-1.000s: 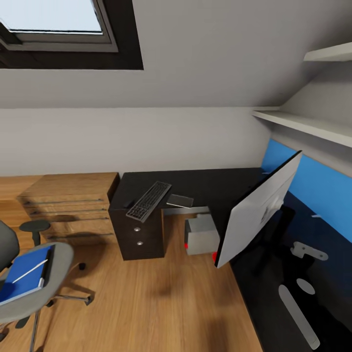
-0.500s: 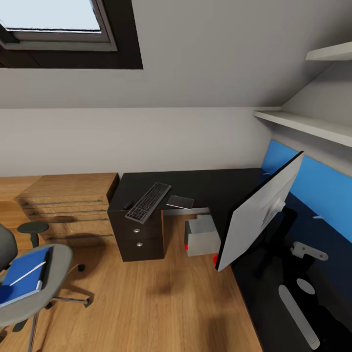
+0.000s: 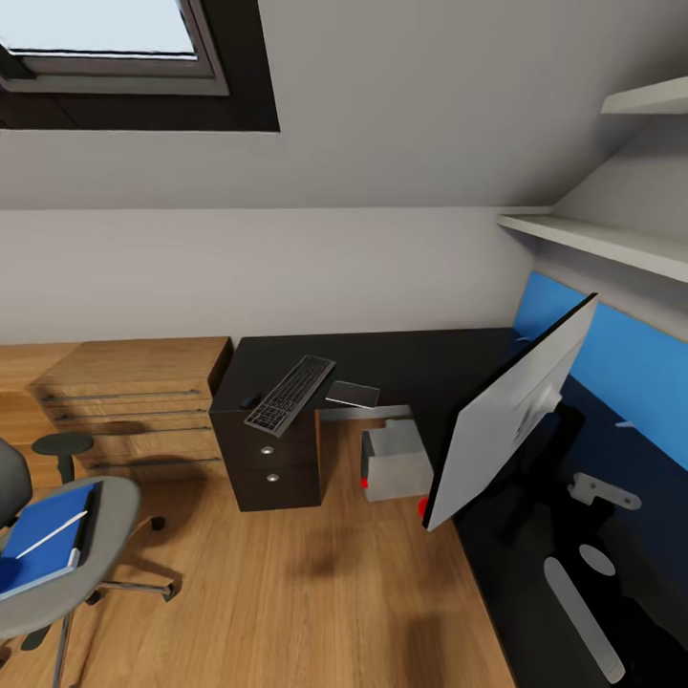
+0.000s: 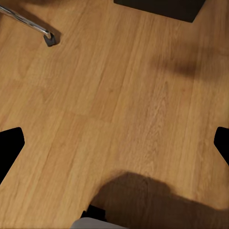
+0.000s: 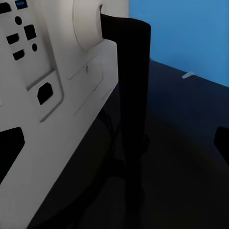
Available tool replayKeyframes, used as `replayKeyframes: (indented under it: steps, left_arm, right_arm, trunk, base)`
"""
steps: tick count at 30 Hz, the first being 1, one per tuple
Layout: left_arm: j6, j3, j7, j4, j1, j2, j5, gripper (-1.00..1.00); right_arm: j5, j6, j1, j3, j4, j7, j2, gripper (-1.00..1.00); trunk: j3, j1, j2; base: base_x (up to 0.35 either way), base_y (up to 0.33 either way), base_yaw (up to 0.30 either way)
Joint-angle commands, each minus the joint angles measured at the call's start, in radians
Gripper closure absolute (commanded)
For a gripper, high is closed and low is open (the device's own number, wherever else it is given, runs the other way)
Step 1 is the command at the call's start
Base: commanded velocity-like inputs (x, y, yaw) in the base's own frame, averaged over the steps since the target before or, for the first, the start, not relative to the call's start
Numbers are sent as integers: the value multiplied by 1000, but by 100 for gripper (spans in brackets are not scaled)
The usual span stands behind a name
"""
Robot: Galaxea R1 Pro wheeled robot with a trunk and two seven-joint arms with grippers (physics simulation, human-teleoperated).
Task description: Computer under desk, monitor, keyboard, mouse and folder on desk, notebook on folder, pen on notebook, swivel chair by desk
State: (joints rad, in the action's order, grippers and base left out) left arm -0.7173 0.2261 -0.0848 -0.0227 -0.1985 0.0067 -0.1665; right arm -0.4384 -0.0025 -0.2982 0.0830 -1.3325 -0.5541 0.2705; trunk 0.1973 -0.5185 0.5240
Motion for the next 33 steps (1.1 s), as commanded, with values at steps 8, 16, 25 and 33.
replayKeyframes:
  steps: [8, 16, 25, 33]
  left_arm:
    - [-3, 1, -9, 1, -1, 0, -10, -100]
    - [-3, 1, -8, 1, -1, 1, -10, -100]
    - [2, -2, 0, -6, -1, 0, -8, -100]
    - [126, -3, 47, -118, -1, -7, -4, -100]
  right_arm:
    - [-6, 0, -1, 3, 1, -6, 1, -100]
    - [-6, -1, -1, 3, 1, -7, 1, -100]
    - [-6, -1, -1, 3, 1, -7, 2, -100]
    - [-6, -1, -1, 2, 6, -7, 3, -100]
  trunk:
    - [27, -31, 58]
    - [52, -62, 114]
    - [80, -96, 177]
    - [105, -127, 233]
  base:
    - [0, 0, 75]
    - [0, 0, 87]
    - [0, 0, 85]
    - [0, 0, 69]
